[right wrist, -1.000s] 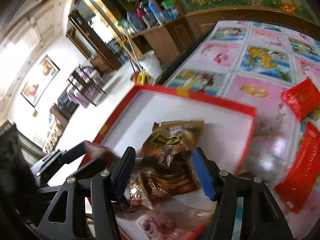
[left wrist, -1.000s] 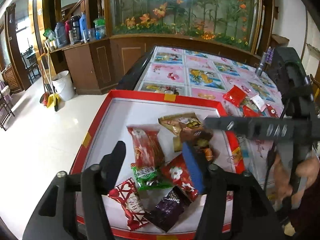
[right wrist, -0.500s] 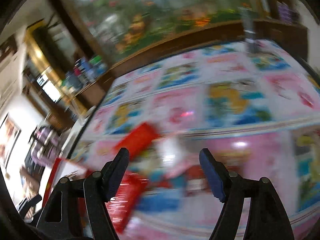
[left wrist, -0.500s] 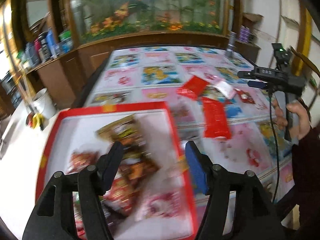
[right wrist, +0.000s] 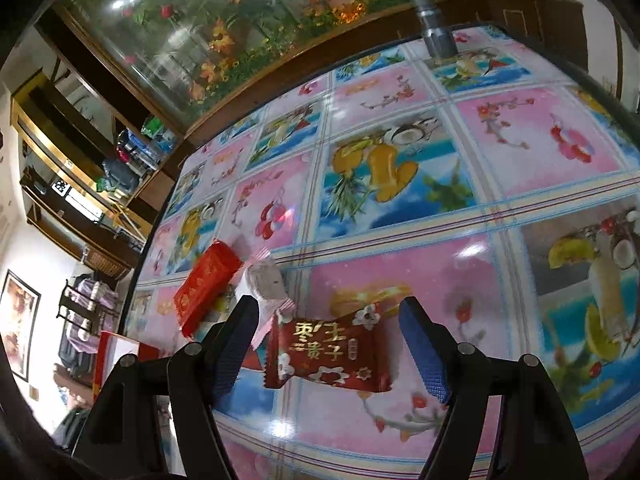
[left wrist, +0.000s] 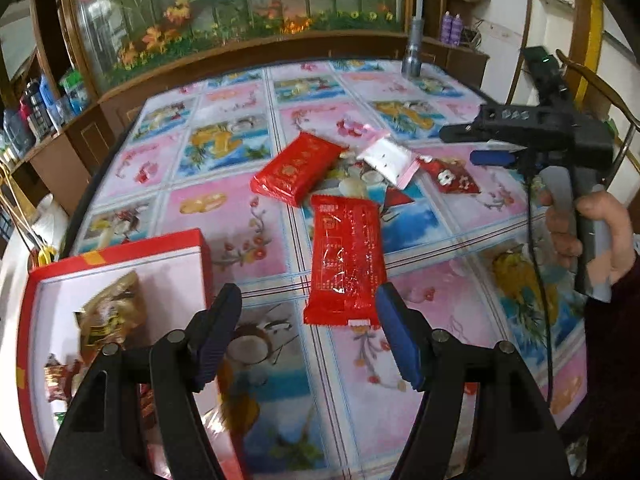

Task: Organize snacks
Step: 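Move both grippers back over the remaining packets on the table, then grasp the long red packet with the left gripper while the right grasps a red-white wrapper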

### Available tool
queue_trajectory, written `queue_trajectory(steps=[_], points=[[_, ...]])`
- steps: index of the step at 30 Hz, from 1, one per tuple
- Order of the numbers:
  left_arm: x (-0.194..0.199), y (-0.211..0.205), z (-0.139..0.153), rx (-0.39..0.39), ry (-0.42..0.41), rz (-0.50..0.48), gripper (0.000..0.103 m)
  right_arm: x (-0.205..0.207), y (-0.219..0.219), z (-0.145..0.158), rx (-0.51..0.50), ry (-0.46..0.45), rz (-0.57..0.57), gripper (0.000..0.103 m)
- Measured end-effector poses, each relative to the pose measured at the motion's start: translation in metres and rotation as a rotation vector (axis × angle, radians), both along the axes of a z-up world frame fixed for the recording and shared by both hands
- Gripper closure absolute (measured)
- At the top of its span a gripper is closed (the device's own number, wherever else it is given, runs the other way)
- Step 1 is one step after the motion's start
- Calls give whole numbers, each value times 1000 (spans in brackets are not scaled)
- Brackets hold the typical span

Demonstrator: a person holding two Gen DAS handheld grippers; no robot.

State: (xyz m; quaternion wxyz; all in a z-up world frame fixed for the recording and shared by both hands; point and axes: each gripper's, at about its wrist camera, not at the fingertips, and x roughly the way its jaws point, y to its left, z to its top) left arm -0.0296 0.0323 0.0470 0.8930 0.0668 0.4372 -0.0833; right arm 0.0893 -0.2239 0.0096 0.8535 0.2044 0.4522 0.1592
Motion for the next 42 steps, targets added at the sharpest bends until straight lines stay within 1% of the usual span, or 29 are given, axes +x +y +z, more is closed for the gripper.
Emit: queue_trajectory(steps=[4, 9, 13, 15, 17, 20, 21, 22, 23, 25, 27, 28, 29, 31, 32, 33, 34, 36, 37, 39, 40, 41, 42], points=[[15, -9, -11, -24, 39, -2, 34, 1, -1, -2, 28, 7, -8, 28], [34, -23, -25, -29, 76, 0, 34, 2, 1, -6, 23, 32, -18, 28], [43, -26, -33, -39, 112, 18, 34, 1, -5, -2, 76, 33, -4, 28], [45, -29, -38, -28, 125, 20, 34, 2, -9, -1, 93, 47, -2, 28], [47, -31, -42, -20, 127, 24, 34, 3, -11, -4, 132, 70, -1, 28], [46, -30, -42, -28, 115, 28, 35, 4, -6, -6, 104, 66, -3, 28], [46, -30, -41, -27, 110, 28, 36, 4, -6, -6, 106, 57, -13, 28], [46, -30, -41, -29, 105, 26, 41, 5, -7, -6, 125, 44, -25, 28], [45, -31, -40, -32, 98, 22, 50, 6, -9, -6, 156, 25, -33, 28], [42, -32, -40, -32, 88, 17, 54, 9, -9, -9, 174, 9, -27, 28], [40, -31, -40, -39, 86, 17, 54, 13, -7, -16, 157, 42, -23, 27], [39, -31, -40, -40, 87, 17, 54, 13, -6, -16, 170, 43, -7, 27], [35, -30, -39, -42, 90, 15, 54, 13, -3, -17, 204, 81, 42, 27], [27, -29, -38, -49, 104, 4, 54, 15, 6, -21, 329, 179, 221, 28], [21, -28, -37, -53, 107, -2, 55, 12, 10, -19, 361, 199, 290, 28], [16, -28, -37, -55, 109, -6, 55, 9, 10, -13, 356, 180, 314, 28], [11, -27, -36, -57, 109, -4, 55, 6, 10, -8, 330, 155, 321, 28], [-2, -22, -34, -75, 109, 7, 55, 1, 12, 0, 214, 108, 301, 27], [-4, -20, -33, -81, 108, 11, 56, -1, 16, 1, 181, 100, 302, 27], [-11, -17, -30, -85, 102, 26, 56, -6, 32, 2, 126, 92, 343, 27], [-13, -17, -28, -84, 95, 30, 58, -11, 43, 3, 84, 73, 375, 28], [-16, -16, -26, -80, 87, 35, 63, -17, 54, 6, 45, 46, 405, 28], [-18, -15, -25, -70, 81, 40, 65, -21, 62, 8, 18, 24, 432, 28]])
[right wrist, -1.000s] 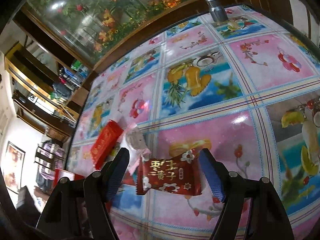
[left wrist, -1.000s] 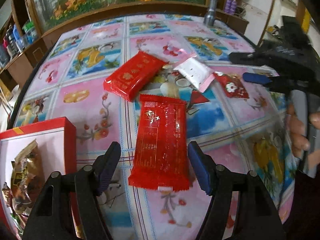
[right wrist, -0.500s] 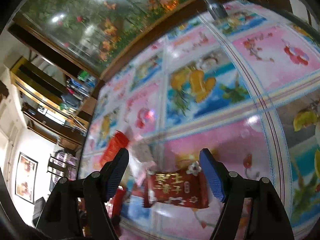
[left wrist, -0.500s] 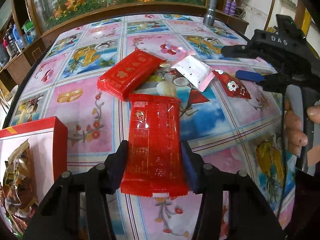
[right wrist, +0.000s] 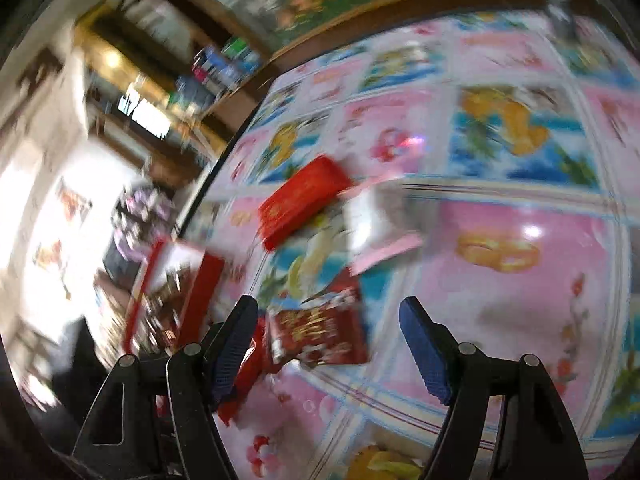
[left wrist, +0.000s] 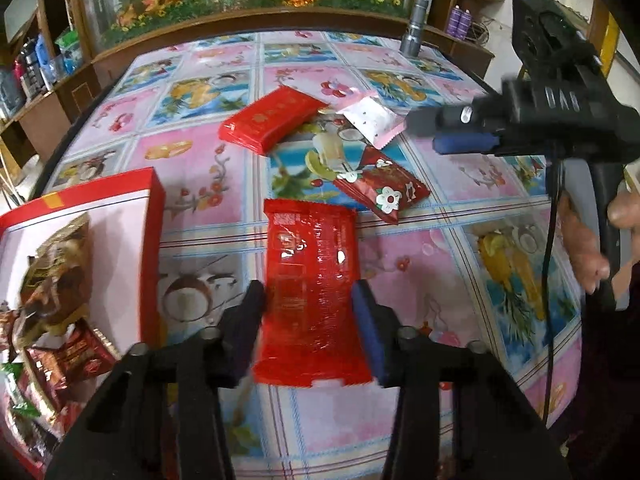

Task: Organize snacks
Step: 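Grasp the long red packet with the left gripper while the right grasps a red-white wrapper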

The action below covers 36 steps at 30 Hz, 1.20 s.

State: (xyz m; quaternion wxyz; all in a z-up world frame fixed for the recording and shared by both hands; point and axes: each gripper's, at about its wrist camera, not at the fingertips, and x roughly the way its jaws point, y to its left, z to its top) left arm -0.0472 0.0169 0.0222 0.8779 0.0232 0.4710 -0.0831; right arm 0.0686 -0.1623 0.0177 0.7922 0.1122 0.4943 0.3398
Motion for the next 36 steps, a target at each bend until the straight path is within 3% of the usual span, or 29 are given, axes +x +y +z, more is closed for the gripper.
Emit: queue_trajectory(steps=[3, 5, 9, 12, 21, 24, 25, 28, 36], points=[[-5, 1, -1, 5, 5, -3, 65, -19, 32, 2, -102, -92, 104, 28], [-6, 2, -3, 10, 5, 2, 65, -24, 45, -3, -160, -91, 125, 29], [-7, 1, -1, 12, 4, 11, 65, -24, 46, -16, -240, -80, 92, 29], [-7, -1, -3, 30, 7, 9, 58, -21, 42, -20, -261, -77, 73, 29], [-3, -11, -16, 50, 35, -10, 42, -25, 60, -25, -430, -230, 40, 27], [-3, -13, -16, 41, 18, -14, 43, -23, 57, -24, -415, -238, 13, 36], [-2, -12, -15, 40, 14, -13, 43, -22, 56, -23, -407, -239, 7, 48], [-3, -10, -15, 41, -3, -9, 51, -19, 53, -21, -372, -221, 1, 70], [-5, -7, -14, 18, -18, -3, 55, -16, 46, -19, -332, -186, -27, 75]])
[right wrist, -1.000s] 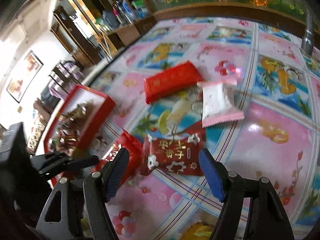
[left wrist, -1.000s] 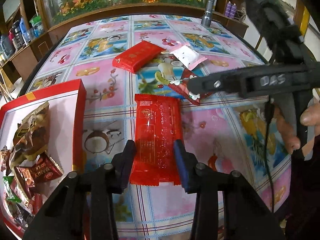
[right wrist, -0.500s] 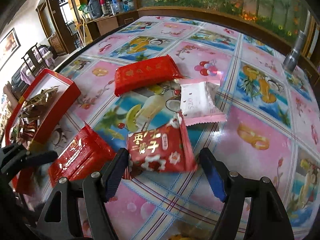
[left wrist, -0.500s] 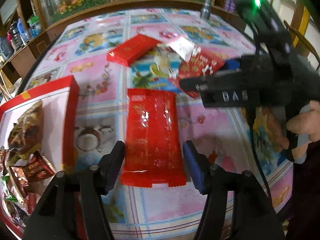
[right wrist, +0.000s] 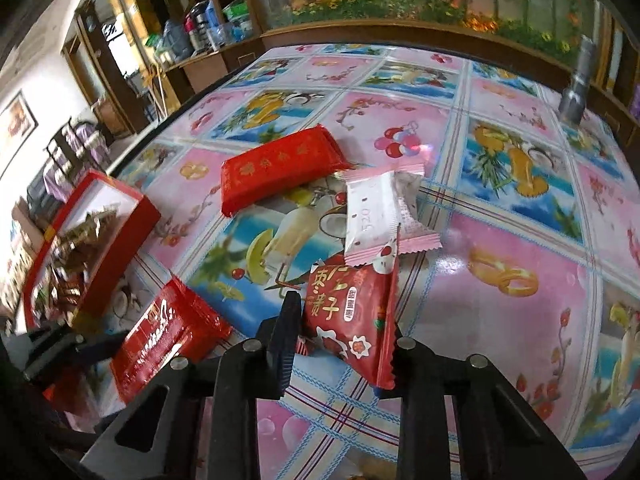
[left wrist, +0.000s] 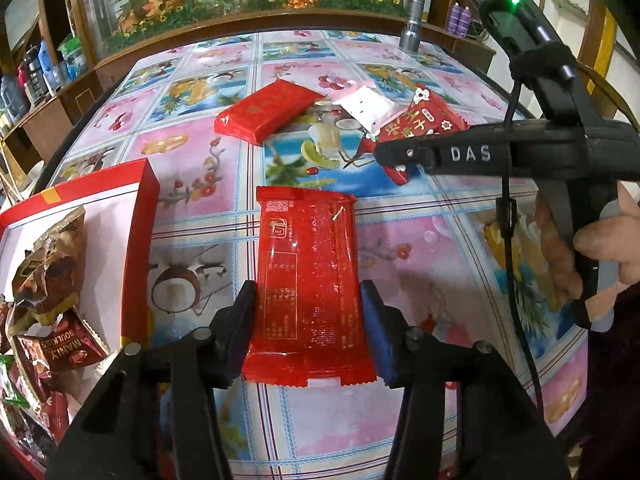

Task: Organize snacks
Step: 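Grasp the long red packet with the left gripper while the right grasps a red-white wrapper, then carry both packets into the red-rimmed box and open both grippers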

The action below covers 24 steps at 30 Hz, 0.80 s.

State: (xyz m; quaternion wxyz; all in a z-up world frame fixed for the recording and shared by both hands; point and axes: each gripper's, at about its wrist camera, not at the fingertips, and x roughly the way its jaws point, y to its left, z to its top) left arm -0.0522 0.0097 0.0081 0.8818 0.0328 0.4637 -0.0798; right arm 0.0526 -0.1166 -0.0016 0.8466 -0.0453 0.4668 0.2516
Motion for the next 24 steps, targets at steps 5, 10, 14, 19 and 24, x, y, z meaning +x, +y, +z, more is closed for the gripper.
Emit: queue_trajectory(steps=[5, 10, 14, 19, 24], points=[[-6, 2, 7, -15, -17, 4, 57, 5, -11, 2, 52, 24, -38, 78], [-10, 3, 15, -15, -30, -13, 70, 5, -11, 4, 64, 25, -35, 78], [-9, 4, 11, -11, -18, 3, 69, 6, -12, 2, 60, 38, -38, 78], [-4, 3, 9, -1, -7, 20, 43, 8, -14, 0, 69, 54, -45, 78], [8, 0, -3, 7, 13, 48, 32, 8, -14, -1, 73, 59, -47, 77]])
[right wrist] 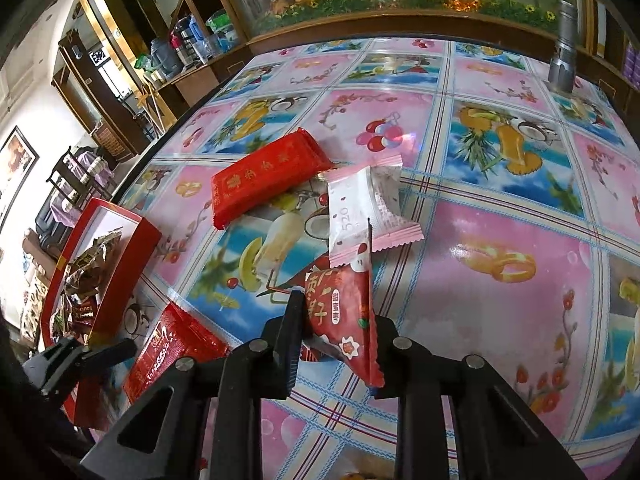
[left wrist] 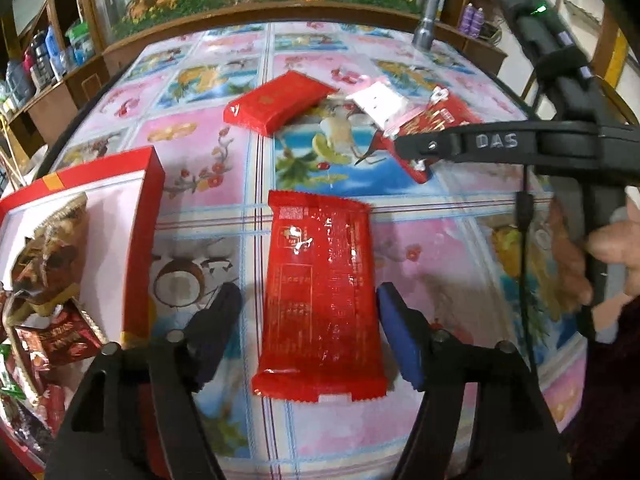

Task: Organize snacks
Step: 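Carry both packets into the red-rimmed box and open both grippers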

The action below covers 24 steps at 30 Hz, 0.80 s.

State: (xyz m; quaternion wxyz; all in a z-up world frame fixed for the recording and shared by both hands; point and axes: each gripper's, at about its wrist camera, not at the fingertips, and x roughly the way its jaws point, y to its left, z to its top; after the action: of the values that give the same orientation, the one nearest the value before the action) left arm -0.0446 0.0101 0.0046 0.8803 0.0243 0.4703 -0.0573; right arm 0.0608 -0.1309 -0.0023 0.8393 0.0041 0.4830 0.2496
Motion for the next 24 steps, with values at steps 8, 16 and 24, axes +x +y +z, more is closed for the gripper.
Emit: queue_trajectory(steps=[8, 16, 24], points=[[7, -1, 1, 6, -32, 24, 55, 0, 0, 0, -1, -1, 0, 76], [-4, 0, 5, 1, -49, 18, 55, -1, 1, 1, 19, 8, 6, 77], [-18, 16, 27, -45, -86, 54, 55, -7, 8, 2, 51, 12, 51, 78]])
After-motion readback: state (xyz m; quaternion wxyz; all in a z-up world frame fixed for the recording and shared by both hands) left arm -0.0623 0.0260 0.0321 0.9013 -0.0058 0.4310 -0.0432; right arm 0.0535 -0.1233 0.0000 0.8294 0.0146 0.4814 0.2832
